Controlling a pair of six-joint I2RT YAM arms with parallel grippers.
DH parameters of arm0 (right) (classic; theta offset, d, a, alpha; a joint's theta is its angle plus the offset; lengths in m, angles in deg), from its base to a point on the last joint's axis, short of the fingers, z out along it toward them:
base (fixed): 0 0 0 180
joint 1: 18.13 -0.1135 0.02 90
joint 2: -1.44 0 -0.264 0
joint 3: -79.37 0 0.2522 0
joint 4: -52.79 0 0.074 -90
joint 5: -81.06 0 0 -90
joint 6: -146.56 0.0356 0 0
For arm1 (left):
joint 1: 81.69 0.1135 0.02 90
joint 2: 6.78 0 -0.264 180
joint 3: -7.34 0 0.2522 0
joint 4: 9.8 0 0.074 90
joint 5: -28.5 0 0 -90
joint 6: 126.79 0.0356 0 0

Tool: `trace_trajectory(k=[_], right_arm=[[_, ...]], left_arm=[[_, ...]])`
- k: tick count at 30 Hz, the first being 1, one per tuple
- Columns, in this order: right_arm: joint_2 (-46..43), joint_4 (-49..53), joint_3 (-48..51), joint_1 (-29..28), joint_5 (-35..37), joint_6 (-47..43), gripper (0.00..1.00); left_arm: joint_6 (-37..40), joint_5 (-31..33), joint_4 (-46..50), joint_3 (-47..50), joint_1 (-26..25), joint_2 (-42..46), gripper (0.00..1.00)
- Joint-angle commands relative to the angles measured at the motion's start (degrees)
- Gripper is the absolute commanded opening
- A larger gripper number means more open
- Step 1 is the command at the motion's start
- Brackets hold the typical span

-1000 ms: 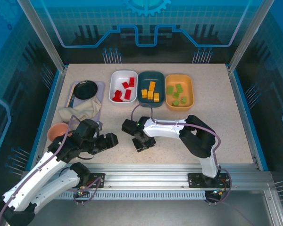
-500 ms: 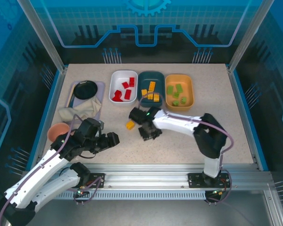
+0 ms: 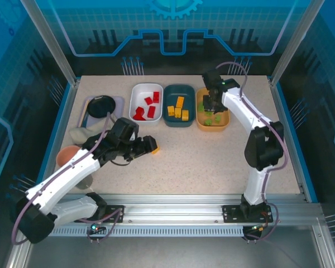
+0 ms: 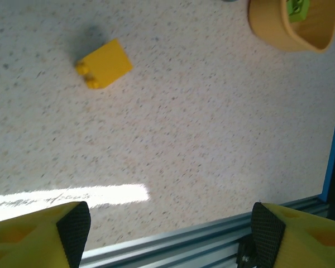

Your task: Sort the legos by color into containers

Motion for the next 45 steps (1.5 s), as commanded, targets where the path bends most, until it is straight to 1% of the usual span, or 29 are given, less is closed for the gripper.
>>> trace_trajectory(k=[1,5,9,16,20,27,31,34,37,42,45], right_arm=[[7.4,4.3,-6.8,1.4,4.0,-1.7,0.28],[14.9,7.5,-15.4,2.8,7.4,-0.6,0.29],[22.7,10.9,-23.0,3.9,7.7,-0.2,0.29],[30.0,14.2,-29.8,5.3,8.9,0.1,0.29],[30.5,14.7,-29.5,5.7,9.6,1.1,0.29],[30.6,14.1,-27.8,5.8,8.8,2.0,0.31],[30.8,14.4,-28.0,5.7,8.3,2.5,0.32],[30.7,14.8,-27.8,5.6,8.1,3.0,0.33],[30.4,15.0,-27.7,5.5,7.9,3.3,0.38],[28.9,15.0,-27.9,5.1,8.0,3.3,0.50],[27.2,14.7,-28.0,4.7,8.1,3.3,0.53]], left_arm=[[2.2,-0.4,-3.8,-3.8,-0.3,-3.5,0.80],[2.9,-0.2,-5.0,-6.5,-0.2,-7.6,0.80],[3.0,-0.5,-6.2,-8.1,-0.1,-10.8,0.80],[2.8,-1.4,-7.5,-9.9,0.8,-13.9,0.79],[2.3,-3.4,-9.9,-10.5,1.1,-15.0,0.80],[1.4,-4.1,-13.5,-13.1,1.6,-16.3,0.80],[1.7,-2.9,-13.4,-15.1,1.7,-17.0,0.80],[1.5,-0.6,-13.2,-15.7,1.7,-16.7,0.80],[1.2,1.6,-12.7,-15.8,1.7,-16.0,0.80],[0.7,3.1,-12.7,-15.0,1.7,-14.7,0.81],[0.6,3.6,-11.5,-14.6,1.8,-14.2,0.81]])
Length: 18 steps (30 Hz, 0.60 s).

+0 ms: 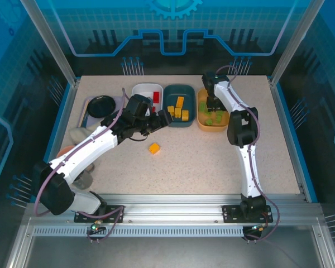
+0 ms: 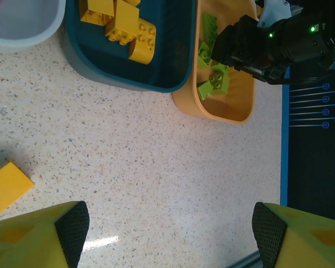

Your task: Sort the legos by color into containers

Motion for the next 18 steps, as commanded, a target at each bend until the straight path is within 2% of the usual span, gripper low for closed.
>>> trace_trajectory(k=[1,5,8,10,14,18], right_arm=[[-3.8,1.3,-0.2,-0.5,0.2,0.7,0.54],[-8.0,0.3,-0.8,-1.5,-0.7,0.3,0.55],[-15.2,-4.4,3.5,-3.3,-4.0,-1.3,0.57],[-22.0,-11.2,11.6,-5.1,-8.0,-3.5,0.60],[-36.9,-26.5,31.6,-9.9,-20.7,-8.8,0.66],[-47.3,-33.9,47.6,-14.6,-32.5,-12.5,0.67]], left_arm=[[-0.4,2.4,1.7,-0.4,0.4,2.3,0.81],[-2.5,6.1,9.8,-0.9,0.4,2.3,0.86],[-5.5,6.7,16.7,-0.2,1.7,0.9,0.88],[-7.3,6.0,20.1,0.5,3.0,-0.4,0.89],[-9.6,3.4,25.6,0.4,5.3,-6.2,0.89],[-10.9,1.2,25.4,-0.3,5.9,-11.9,0.90]])
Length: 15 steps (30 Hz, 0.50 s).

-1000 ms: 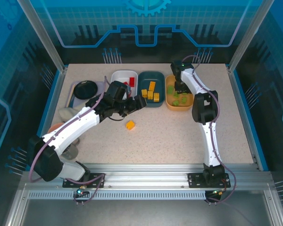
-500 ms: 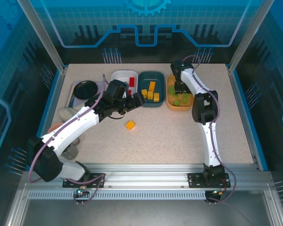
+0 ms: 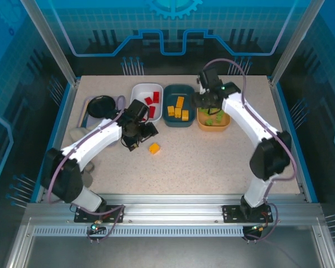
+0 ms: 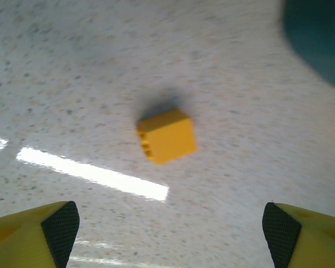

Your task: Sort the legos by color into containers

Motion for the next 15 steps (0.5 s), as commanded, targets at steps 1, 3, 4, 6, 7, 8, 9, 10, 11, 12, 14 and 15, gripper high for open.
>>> trace_trajectory(k=[1,3,4,6,7,8,9,10,11,12,14,15], right_arm=[[-5.3,-9.7,12.3,-2.6,-15.4,-4.3,0.67],[-10.0,-12.5,19.7,-3.9,-20.8,-4.0,0.67],[-11.8,-13.4,22.7,-4.4,-22.3,-3.9,0.67],[-15.8,-15.2,28.9,-5.3,-24.8,-3.4,0.67],[-17.3,-16.0,31.1,-5.4,-26.0,-3.0,0.67],[-18.9,-16.5,33.4,-5.5,-26.8,-2.6,0.68],[-20.1,-16.6,35.1,-5.5,-27.1,-2.3,0.68],[-20.8,-16.4,36.1,-5.5,-26.9,-2.0,0.68],[-21.5,-16.2,37.2,-5.5,-26.9,-1.8,0.68],[-22.2,-16.0,37.9,-5.5,-27.0,-1.8,0.68],[-23.0,-15.7,38.5,-5.5,-26.7,-1.8,0.68],[-23.2,-15.5,38.4,-5.5,-26.5,-1.8,0.68]], left_arm=[[-3.1,-3.2,2.9,-0.4,0.2,-3.8,0.90],[-4.5,-4.3,1.0,-0.6,0.2,-6.5,0.90],[-4.9,-4.3,0.5,-0.9,0.2,-7.7,0.90],[-5.8,-4.2,-1.1,-1.6,0.2,-9.9,0.90],[-6.0,-4.3,-2.0,-1.9,0.2,-10.8,0.90],[-6.0,-4.3,-2.7,-2.2,0.2,-11.8,0.90],[-5.9,-4.1,-2.6,-2.9,0.2,-13.2,0.90],[-5.9,-4.1,-2.1,-3.7,0.1,-14.4,0.90],[-5.7,-4.1,-1.4,-4.5,0.1,-15.8,0.89],[-5.6,-4.2,-1.4,-5.1,0.1,-17.0,0.89],[-5.9,-4.4,-2.1,-5.7,0.1,-18.6,0.88],[-6.0,-4.4,-2.5,-5.9,-0.1,-19.3,0.88]])
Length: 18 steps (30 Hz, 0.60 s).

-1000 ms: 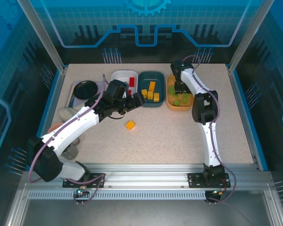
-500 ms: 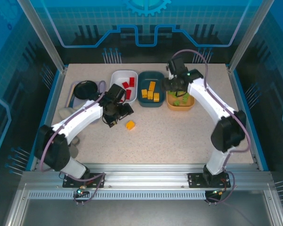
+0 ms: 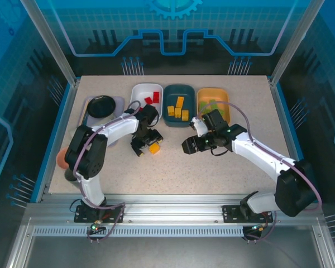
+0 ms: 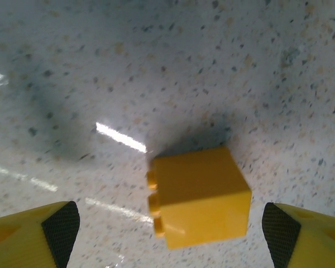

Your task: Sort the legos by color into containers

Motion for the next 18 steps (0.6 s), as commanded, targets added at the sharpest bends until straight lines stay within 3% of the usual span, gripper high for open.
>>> trace_trajectory(k=[1,7,13,16,18], right_arm=[[-1.9,-2.3,0.5,-0.6,-2.1,0.3,0.68],[-0.9,-1.2,-1.1,-0.6,-1.8,-0.4,0.67],[-0.3,-0.8,-1.2,-0.3,-1.0,-0.4,0.66],[-0.4,-0.6,-1.5,0.0,-0.2,-0.1,0.65],[-0.9,-0.5,-1.8,0.6,0.2,0.3,0.65]], left_arm=[[-1.2,-1.2,-0.3,-2.5,-0.3,-2.4,0.87],[-1.9,-0.8,-1.1,-3.6,-1.1,-5.1,0.78],[-2.6,-0.9,-2.2,-1.9,-2.6,-4.3,0.59],[-2.1,-0.5,-2.4,-1.8,-3.4,-3.4,0.43],[-0.8,0.6,-1.5,-3.1,-3.8,-2.5,0.40]])
